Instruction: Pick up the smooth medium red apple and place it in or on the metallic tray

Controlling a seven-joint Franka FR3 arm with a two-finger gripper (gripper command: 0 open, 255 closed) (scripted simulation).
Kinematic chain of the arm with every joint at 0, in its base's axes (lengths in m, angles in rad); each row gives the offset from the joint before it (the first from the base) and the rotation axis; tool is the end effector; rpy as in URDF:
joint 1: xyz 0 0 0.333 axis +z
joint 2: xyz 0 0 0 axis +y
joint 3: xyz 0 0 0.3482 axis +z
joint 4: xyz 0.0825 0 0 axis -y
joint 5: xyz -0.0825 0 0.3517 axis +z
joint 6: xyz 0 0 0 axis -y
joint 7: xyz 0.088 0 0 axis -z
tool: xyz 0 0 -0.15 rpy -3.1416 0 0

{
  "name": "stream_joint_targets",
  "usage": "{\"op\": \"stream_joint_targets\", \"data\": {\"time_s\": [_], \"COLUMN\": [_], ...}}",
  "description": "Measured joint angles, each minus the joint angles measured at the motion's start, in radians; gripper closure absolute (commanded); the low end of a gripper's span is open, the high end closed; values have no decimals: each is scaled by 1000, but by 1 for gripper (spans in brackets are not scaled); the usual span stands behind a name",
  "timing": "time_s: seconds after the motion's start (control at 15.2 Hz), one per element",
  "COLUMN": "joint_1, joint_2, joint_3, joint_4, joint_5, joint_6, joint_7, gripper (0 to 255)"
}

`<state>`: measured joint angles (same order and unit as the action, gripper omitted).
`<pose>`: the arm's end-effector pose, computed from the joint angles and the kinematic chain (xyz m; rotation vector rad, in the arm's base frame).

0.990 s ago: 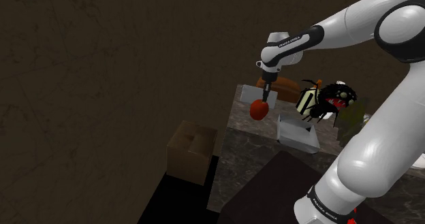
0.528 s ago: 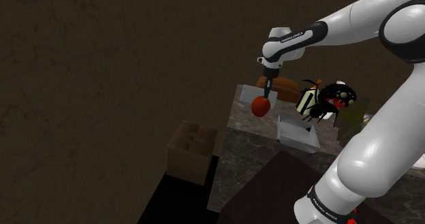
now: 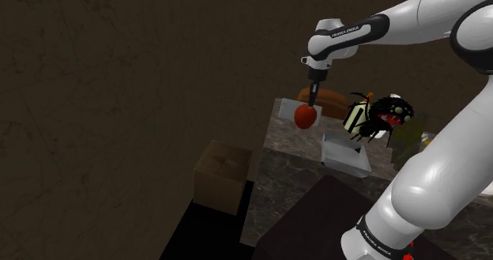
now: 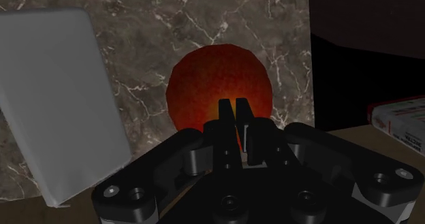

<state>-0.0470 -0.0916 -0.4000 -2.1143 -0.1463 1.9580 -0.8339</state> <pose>0.4267 -0.2254 0.4495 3.0221 0.6914 -0.1786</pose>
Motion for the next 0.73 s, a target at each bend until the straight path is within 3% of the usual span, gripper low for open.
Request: {"op": "stream_joint_targets", "data": {"time_s": [0.73], "joint_1": [4], "joint_2": [-36], "joint_3": [9], "joint_4": [107], "joint_5": [-5], "joint_6": [-141], "joint_7": [-3], "gripper": [255]}}
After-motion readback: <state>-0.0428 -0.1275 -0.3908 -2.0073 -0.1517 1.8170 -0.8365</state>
